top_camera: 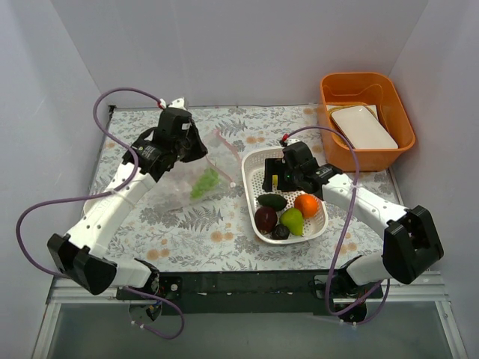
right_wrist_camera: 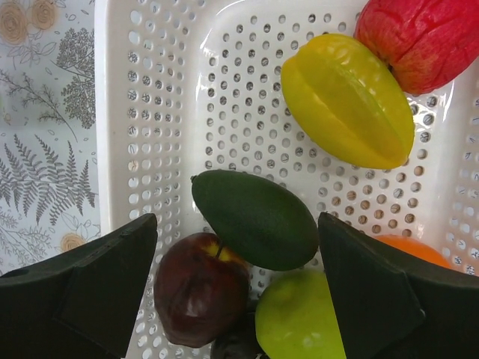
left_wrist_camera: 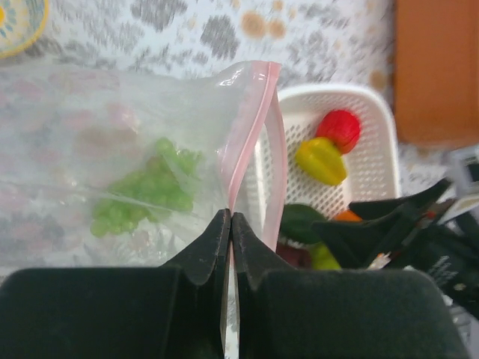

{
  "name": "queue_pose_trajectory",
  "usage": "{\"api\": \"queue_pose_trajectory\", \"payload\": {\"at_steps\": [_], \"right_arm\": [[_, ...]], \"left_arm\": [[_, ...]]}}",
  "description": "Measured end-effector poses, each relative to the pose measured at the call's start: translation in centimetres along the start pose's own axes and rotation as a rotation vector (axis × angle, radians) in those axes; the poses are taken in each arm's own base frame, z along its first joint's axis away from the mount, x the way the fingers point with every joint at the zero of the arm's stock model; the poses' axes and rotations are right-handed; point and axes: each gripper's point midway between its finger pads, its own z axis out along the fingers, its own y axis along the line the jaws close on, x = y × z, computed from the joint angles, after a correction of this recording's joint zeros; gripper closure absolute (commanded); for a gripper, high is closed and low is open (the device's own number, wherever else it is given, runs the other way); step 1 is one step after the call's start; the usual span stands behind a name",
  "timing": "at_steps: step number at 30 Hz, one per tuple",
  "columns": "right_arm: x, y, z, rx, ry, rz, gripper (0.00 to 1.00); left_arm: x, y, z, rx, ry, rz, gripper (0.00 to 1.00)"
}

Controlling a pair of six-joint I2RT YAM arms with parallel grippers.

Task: Place the food in the zip-top bag and seal the zipper
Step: Place the fake fruit in the zipper food storage bag, then pick up the fake fruit from the bin.

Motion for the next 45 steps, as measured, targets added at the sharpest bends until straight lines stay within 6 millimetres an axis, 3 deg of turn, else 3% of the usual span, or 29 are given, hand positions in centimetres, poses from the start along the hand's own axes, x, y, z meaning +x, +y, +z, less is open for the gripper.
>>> {"api": "queue_pose_trajectory", "payload": {"at_steps": [6, 8, 16, 20, 28, 29, 31, 38, 45], "right_arm": [[0.6, -0.3, 0.3, 0.013, 0.038, -0.031, 0.05], [1.2, -0.6, 0.4, 0.016, 0.064, -0.054, 0.05], [4.8, -1.0, 2.6, -0.024, 0.234, -0.158, 0.11], [5.9, -1.2, 3.9, -0.029, 0.299, -0.194, 0.31], [5.9, -0.9, 4.1, -0.052, 0.309, -0.217, 0.56], [5.9, -0.9, 4.1, -0.054, 0.310, -0.216, 0.67], [5.9, -0.8, 4.1, -0.058, 0.310, -0.216, 0.76], [4.8, -0.2, 3.8, -0.073, 0.263, -0.209, 0.78], [1.3, 1.5, 1.1, -0.121, 0.107, -0.172, 0.78]], "left_arm": [[7.7, 3.2, 3.7, -0.073, 0.232, 0.029, 1.00], [8.8, 3.6, 3.8, -0.078, 0.268, 0.031, 1.00], [8.8, 3.0, 3.7, -0.043, 0.273, 0.037, 1.00], [8.7, 2.8, 3.7, -0.034, 0.273, 0.036, 1.00], [8.6, 2.4, 3.8, -0.013, 0.270, 0.033, 1.00], [8.6, 2.4, 3.8, -0.012, 0.269, 0.033, 1.00], [8.6, 2.3, 3.8, -0.011, 0.269, 0.033, 1.00], [8.5, 2.3, 3.8, -0.007, 0.266, 0.032, 1.00], [8.5, 2.3, 3.9, -0.006, 0.265, 0.035, 1.00]]}}
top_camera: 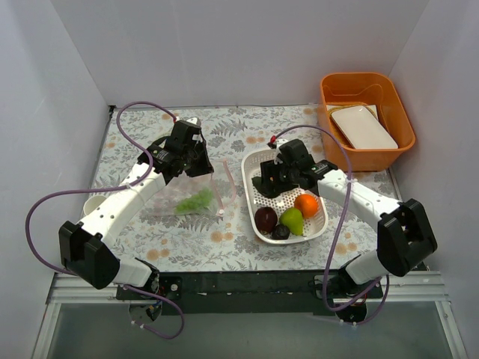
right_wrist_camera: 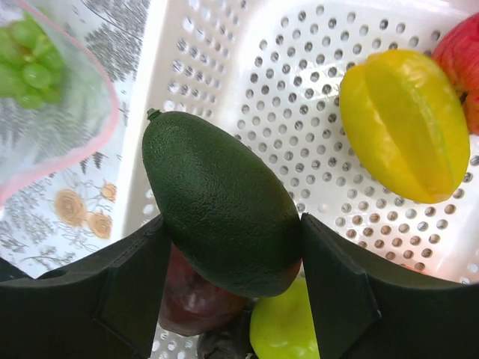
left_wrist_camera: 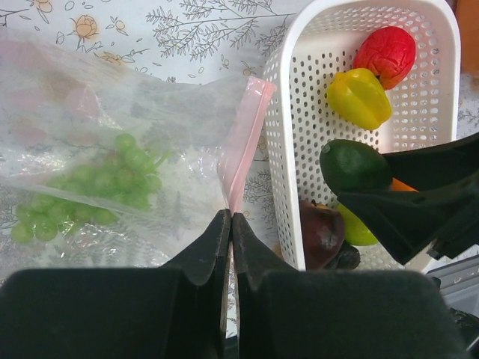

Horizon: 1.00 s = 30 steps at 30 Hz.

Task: Place the food in the zip-top bag and seal the zipper
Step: Pick up the fake fruit from the bin, then place the fake fruit in the zipper food storage bag.

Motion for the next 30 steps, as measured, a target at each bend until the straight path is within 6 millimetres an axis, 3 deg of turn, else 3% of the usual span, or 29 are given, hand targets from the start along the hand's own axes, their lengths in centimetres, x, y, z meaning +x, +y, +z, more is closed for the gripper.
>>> {"api": "queue_pose_trajectory", "payload": {"at_steps": [6, 12, 21, 23, 24, 26, 27, 30], "right_arm": [[-1.9, 2.2, -1.4, -0.094, -0.078, 0.044, 0.78], [-2.4, 6.0, -1.6, -0.220, -0.096, 0.053, 0.78], [-2.9, 11.7, 0.9, -0.344, -0.048, 0.020, 0.75], [-3.5, 13.0, 1.6, -0.370, -0.052, 0.022, 0.66], [-3.8, 13.5, 1.8, -0.382, -0.053, 0.024, 0.48], [-4.5, 14.4, 2.3, -0.405, -0.063, 0.025, 0.38], [-4.8, 14.9, 2.5, -0.416, -0.071, 0.023, 0.27], [-5.5, 15.4, 2.7, -0.436, -0.090, 0.029, 0.15]], "left_arm": [[-0.1, -0.1, 0.1, 0.007, -0.004, 0.000, 1.00], [-0.1, -0.8, 0.1, 0.038, 0.000, 0.000, 1.00], [0.1, -1.4, 0.0, 0.071, 0.015, -0.007, 1.00], [0.2, -1.7, -0.1, 0.086, 0.020, -0.012, 1.00], [0.2, -1.8, -0.1, 0.091, 0.021, -0.015, 1.00], [0.1, -2.0, -0.3, 0.096, 0.024, -0.022, 1.00], [0.0, -2.1, -0.3, 0.098, 0.022, -0.023, 1.00], [-0.7, -2.5, -1.0, 0.107, 0.002, -0.028, 1.00]]}}
